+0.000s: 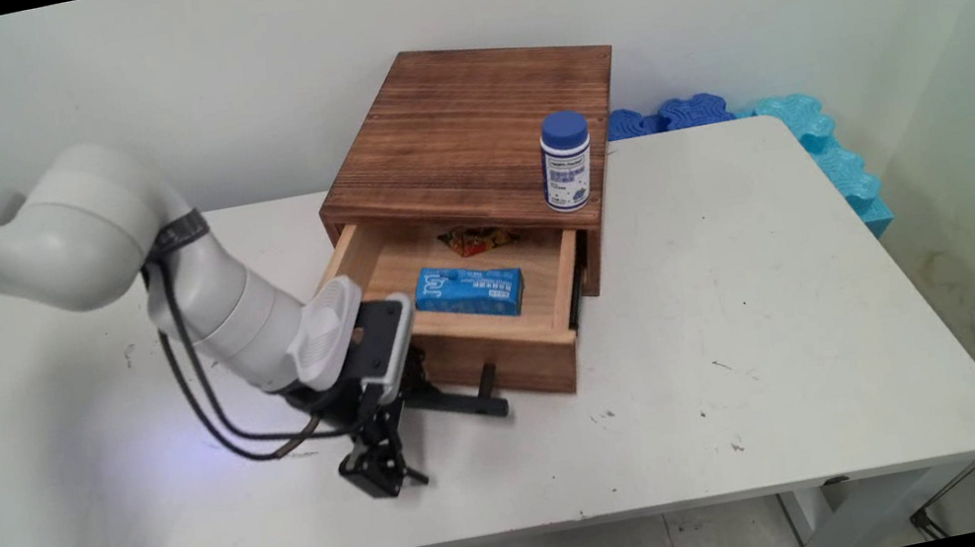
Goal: Open the drawer
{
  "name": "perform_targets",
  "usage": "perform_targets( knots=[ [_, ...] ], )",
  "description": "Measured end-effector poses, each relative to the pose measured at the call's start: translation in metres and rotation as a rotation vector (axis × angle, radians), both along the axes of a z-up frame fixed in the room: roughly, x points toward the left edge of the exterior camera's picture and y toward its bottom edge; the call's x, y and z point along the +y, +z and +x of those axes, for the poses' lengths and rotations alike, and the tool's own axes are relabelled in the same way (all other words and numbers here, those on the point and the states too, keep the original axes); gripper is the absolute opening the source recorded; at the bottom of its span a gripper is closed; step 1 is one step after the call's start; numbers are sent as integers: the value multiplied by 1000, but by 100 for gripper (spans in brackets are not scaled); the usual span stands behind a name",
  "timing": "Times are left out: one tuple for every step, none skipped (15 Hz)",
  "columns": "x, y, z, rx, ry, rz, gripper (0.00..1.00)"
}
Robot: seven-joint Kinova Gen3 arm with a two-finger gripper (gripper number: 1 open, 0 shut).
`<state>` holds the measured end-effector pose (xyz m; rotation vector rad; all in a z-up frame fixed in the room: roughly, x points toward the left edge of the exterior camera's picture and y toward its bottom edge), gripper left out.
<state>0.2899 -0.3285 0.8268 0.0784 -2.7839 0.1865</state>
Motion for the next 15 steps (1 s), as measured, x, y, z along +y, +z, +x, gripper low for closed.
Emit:
perform_targets(
  knots=[
    [6,1,0,1,-3,4,100],
    [10,1,0,1,-6,6,100],
    [16,2,1,2,-9,10,100],
    [20,2,1,3,-11,12,100],
    [26,2,1,4,-15,15,100],
    [32,3,1,4,-18,19,100],
    [39,3,2,5,-23,23,100],
    [44,3,3,6,-27,25,100],
    [50,4,3,7,-31,28,100],
    [55,4,4,8,-35,31,100],
    [60,5,4,9,-39,33,100],
    [63,5,4,9,-41,35,100],
    [68,5,5,10,-44,37,100],
    [73,6,5,12,-48,39,100],
    [77,6,6,13,-52,40,100]
  ],
)
